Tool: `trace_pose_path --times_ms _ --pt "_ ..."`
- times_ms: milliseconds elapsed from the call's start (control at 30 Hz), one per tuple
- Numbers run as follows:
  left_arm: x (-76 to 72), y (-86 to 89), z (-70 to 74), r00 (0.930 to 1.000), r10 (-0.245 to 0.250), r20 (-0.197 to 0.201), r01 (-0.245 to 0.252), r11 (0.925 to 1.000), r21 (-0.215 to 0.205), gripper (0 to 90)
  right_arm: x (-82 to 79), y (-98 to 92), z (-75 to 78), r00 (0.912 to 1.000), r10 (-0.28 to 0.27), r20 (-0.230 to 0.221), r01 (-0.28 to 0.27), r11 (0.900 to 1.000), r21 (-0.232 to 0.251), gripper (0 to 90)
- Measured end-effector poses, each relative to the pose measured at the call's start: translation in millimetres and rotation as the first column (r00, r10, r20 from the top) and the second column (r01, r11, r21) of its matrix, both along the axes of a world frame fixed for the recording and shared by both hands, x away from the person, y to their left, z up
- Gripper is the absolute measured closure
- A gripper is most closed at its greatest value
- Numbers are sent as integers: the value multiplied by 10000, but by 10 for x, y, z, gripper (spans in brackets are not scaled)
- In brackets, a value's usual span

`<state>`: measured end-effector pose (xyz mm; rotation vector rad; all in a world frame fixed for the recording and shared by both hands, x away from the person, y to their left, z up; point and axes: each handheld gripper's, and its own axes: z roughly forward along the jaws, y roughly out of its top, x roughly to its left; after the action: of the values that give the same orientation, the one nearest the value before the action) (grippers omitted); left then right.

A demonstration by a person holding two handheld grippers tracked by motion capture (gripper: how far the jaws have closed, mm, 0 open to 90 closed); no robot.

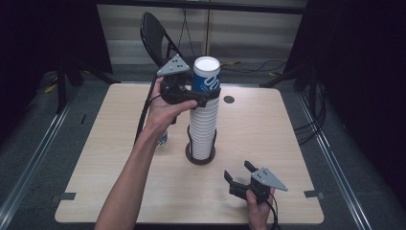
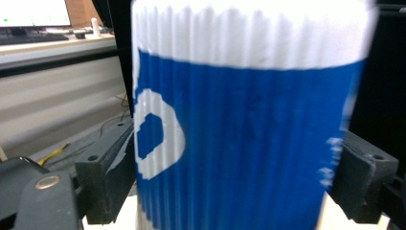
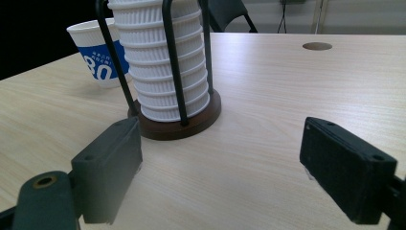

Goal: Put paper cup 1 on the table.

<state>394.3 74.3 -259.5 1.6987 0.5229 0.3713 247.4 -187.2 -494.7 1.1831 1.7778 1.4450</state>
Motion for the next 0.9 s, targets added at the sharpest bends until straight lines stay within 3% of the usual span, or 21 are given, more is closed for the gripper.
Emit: trace_pose_path --times_ms 167,333,567,700,900 --pt "36 -34 -41 9995 158 -278 -154 9998 130 158 -4 -3 -1 10000 3 33 -3 10000 77 140" --pt "28 -47 -36 9995 217 -238 -214 9997 142 175 -5 -4 -2 10000 -4 66 3 9999 108 140" --pt "13 -27 -5 9996 296 40 -295 9993 -242 180 -7 -4 -1 10000 -40 57 40 10000 87 140" --pt "20 -18 9 9997 246 80 -244 9992 -309 180 -7 -2 0 10000 -20 56 19 10000 66 140" --pt "2 -19 34 9986 296 448 -283 9991 -301 183 -9 -5 -1 10000 -3 76 3 10000 67 140"
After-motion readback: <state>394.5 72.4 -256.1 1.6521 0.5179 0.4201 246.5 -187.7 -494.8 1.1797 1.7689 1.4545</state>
